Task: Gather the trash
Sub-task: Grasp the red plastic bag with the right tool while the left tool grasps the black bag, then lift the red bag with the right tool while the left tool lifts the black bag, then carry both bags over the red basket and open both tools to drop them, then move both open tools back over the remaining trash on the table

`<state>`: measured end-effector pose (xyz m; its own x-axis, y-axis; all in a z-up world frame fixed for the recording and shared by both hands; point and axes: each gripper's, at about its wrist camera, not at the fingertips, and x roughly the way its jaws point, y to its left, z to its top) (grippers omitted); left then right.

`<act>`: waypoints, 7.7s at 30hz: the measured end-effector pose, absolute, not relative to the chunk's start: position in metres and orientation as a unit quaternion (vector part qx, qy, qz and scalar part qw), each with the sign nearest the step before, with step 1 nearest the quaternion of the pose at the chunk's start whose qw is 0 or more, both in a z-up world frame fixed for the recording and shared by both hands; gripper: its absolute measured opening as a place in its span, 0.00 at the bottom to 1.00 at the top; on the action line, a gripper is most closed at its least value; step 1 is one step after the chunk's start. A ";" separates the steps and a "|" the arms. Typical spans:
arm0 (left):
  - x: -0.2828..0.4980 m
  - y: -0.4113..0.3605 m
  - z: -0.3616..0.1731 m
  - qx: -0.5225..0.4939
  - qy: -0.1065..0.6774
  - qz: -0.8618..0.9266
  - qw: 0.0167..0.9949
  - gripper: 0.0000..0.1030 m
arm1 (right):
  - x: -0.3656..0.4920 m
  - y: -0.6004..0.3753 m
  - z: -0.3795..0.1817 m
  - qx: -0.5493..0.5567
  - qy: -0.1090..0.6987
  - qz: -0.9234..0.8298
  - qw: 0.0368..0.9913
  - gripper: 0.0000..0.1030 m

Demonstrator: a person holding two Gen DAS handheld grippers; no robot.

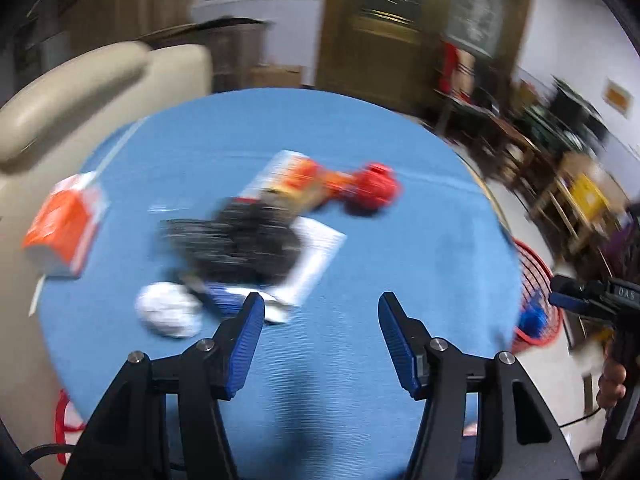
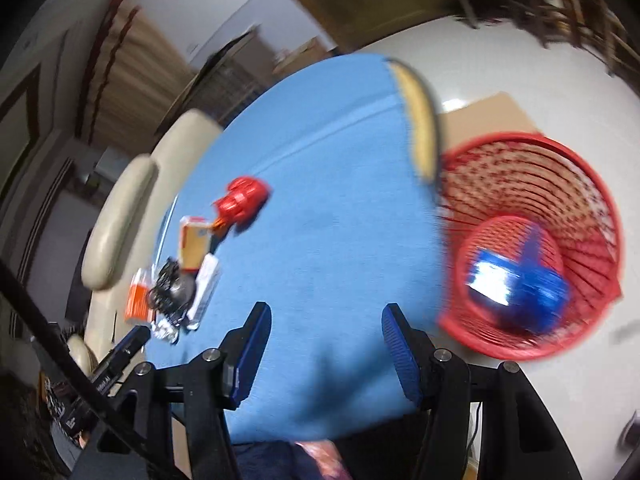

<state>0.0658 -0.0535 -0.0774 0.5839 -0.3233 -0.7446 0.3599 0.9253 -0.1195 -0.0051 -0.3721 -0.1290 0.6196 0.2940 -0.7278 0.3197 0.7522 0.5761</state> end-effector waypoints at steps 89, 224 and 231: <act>0.034 -0.015 -0.131 -0.093 0.489 -0.253 0.830 0.68 | 0.038 -0.281 -0.163 0.254 0.501 0.026 0.827 0.49; 0.022 0.043 -0.092 0.101 0.419 -0.067 0.900 0.60 | 0.045 -0.254 -0.084 0.248 0.441 0.046 0.861 0.62; 0.025 0.058 -0.102 0.088 0.423 -0.066 0.899 0.60 | 0.093 -0.207 -0.096 0.234 0.490 0.075 0.836 0.62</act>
<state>0.0253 0.0579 -0.1019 0.6334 -0.0444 -0.7725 0.1933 0.9758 0.1025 0.0928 -0.2065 -0.0964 0.5091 0.3552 -0.7840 0.1036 0.8790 0.4655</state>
